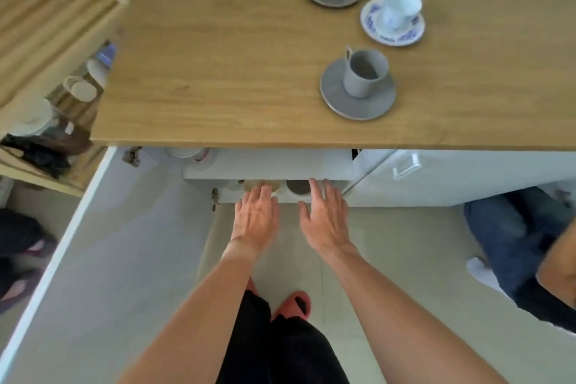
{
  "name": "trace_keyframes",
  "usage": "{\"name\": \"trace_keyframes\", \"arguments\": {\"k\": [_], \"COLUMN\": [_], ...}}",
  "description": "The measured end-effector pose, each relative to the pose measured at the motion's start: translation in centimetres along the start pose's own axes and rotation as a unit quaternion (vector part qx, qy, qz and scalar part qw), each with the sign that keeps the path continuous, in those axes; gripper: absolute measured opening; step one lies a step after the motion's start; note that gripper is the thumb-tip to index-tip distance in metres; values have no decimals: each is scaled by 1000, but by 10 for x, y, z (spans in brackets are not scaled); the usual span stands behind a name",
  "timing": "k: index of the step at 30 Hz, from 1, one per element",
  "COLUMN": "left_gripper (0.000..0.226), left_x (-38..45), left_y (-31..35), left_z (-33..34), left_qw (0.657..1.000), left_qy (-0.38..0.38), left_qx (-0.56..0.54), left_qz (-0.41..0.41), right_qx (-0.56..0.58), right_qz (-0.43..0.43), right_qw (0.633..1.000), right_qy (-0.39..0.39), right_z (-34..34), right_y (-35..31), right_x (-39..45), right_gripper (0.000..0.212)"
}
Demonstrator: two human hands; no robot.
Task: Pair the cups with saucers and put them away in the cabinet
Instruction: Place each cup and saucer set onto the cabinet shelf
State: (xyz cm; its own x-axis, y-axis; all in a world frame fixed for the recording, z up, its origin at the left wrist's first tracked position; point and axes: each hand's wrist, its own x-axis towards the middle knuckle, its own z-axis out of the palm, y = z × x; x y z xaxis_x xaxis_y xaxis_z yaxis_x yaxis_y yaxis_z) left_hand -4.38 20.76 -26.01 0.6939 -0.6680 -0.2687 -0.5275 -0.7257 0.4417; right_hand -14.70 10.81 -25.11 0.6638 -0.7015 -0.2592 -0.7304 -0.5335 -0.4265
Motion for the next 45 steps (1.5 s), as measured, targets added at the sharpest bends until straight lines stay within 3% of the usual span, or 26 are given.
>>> {"name": "trace_keyframes", "arguments": {"k": [2, 5, 10, 14, 16, 19, 22, 26, 36, 45], "left_gripper": [37, 32, 21, 21, 22, 52, 79, 96, 81, 71], "left_x": [3, 14, 51, 93, 114, 140, 158, 169, 166, 101], "left_y": [24, 57, 100, 121, 127, 135, 145, 155, 154, 111], "left_z": [-17, -34, -55, -67, -74, -76, -75, -73, -69, -60], "left_qw": [999, 988, 951, 947, 953, 965, 970, 971, 966, 944], "left_qy": [29, 88, 142, 166, 154, 110, 74, 83, 114, 220], "left_qx": [-32, -114, -218, -251, -249, -222, -206, -199, -202, -217], "left_qz": [9, 63, 167, 114, 81, 84, 107, 102, 113, 118], "right_qx": [69, 218, 311, 310, 299, 281, 309, 346, 400, 458], "right_qz": [11, 49, 109, 154, 176, 187, 206, 220, 174, 111], "right_qw": [995, 956, 905, 915, 922, 929, 921, 908, 895, 876], "right_qy": [75, 192, 270, 206, 175, 152, 120, 90, 93, 100], "right_z": [-26, -62, -121, -151, -158, -162, -162, -173, -168, -138], "right_y": [0, 1, 2, 6, 9, 16, 25, 23, 21, -11], "right_x": [-2, 7, 54, 91, 108, 135, 154, 155, 143, 80], "right_gripper": [50, 40, 45, 61, 53, 35, 41, 39, 45, 56]}}
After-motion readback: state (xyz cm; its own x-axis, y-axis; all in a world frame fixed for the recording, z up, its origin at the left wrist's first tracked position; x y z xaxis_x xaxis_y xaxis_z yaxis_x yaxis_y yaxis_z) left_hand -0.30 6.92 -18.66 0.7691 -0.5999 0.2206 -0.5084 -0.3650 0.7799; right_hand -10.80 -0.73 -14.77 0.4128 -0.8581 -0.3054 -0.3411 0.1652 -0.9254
